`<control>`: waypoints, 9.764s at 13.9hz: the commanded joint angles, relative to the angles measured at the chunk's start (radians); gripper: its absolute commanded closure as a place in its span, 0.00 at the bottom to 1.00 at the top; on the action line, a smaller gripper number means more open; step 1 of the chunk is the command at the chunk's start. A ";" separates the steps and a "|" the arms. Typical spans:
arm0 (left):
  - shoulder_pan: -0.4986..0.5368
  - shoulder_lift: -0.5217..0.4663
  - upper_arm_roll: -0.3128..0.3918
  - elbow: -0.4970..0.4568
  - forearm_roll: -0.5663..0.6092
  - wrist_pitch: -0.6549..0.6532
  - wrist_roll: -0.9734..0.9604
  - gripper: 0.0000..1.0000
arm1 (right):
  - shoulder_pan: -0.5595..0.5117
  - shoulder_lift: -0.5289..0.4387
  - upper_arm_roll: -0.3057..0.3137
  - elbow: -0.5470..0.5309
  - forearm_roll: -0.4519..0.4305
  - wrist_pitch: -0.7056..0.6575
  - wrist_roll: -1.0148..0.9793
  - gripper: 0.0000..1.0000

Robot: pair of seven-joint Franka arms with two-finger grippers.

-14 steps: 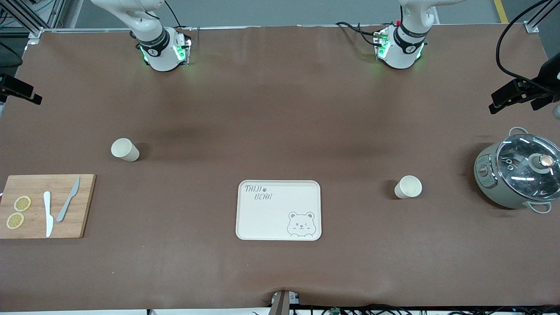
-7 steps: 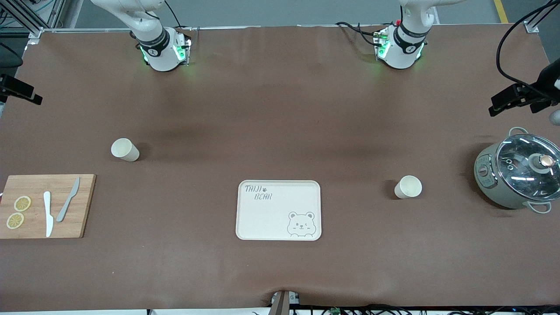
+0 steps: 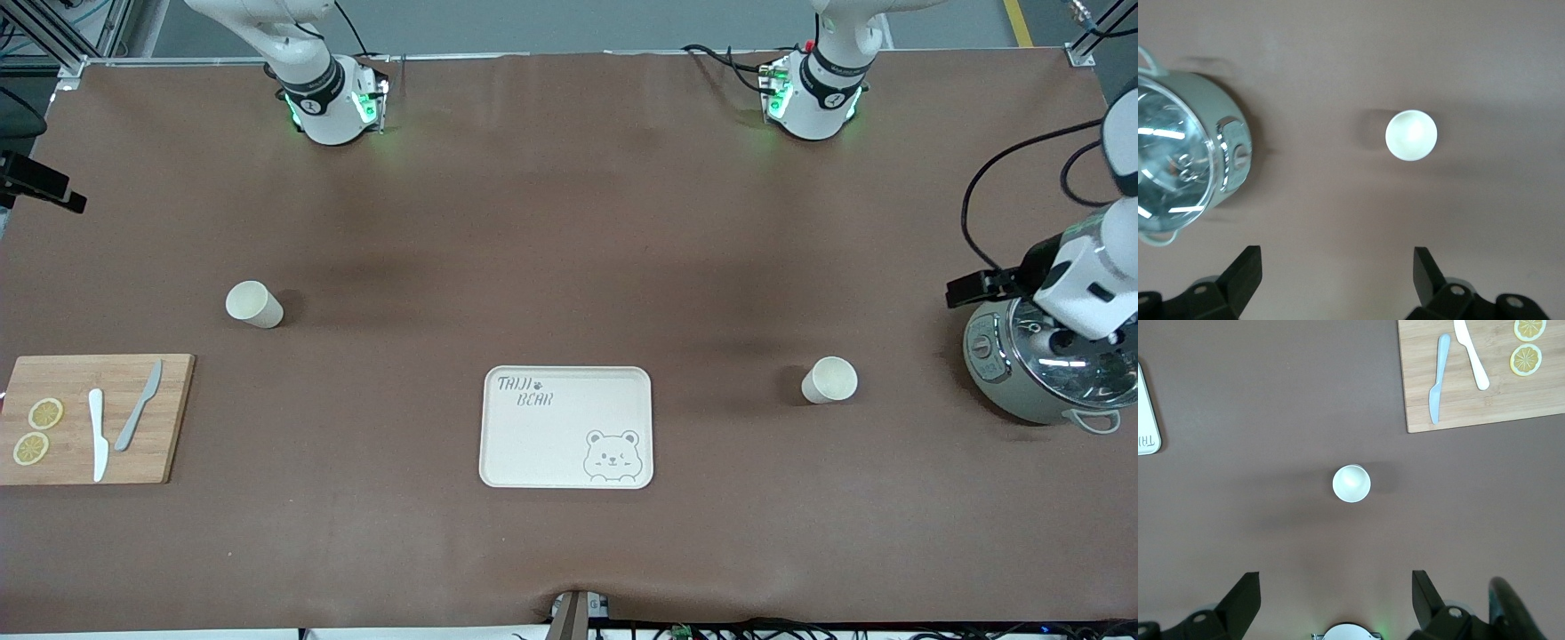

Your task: Place white IKEA cup upright on tray with both arms

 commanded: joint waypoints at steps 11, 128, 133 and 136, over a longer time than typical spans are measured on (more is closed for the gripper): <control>-0.032 0.172 -0.011 -0.268 -0.088 0.536 -0.085 0.12 | -0.057 0.048 0.009 0.065 0.070 -0.006 -0.013 0.00; 0.031 -0.288 -0.002 -0.032 0.009 -0.140 -0.095 0.00 | 0.478 0.842 0.020 0.601 0.318 0.190 1.095 0.00; 0.086 -0.223 -0.001 0.067 -0.064 -0.143 -0.100 0.00 | 0.421 0.584 0.009 0.408 0.175 0.110 0.879 0.00; 0.091 -0.216 -0.002 0.052 -0.066 -0.169 -0.089 0.00 | 0.376 0.444 0.003 0.267 0.136 0.113 0.683 0.00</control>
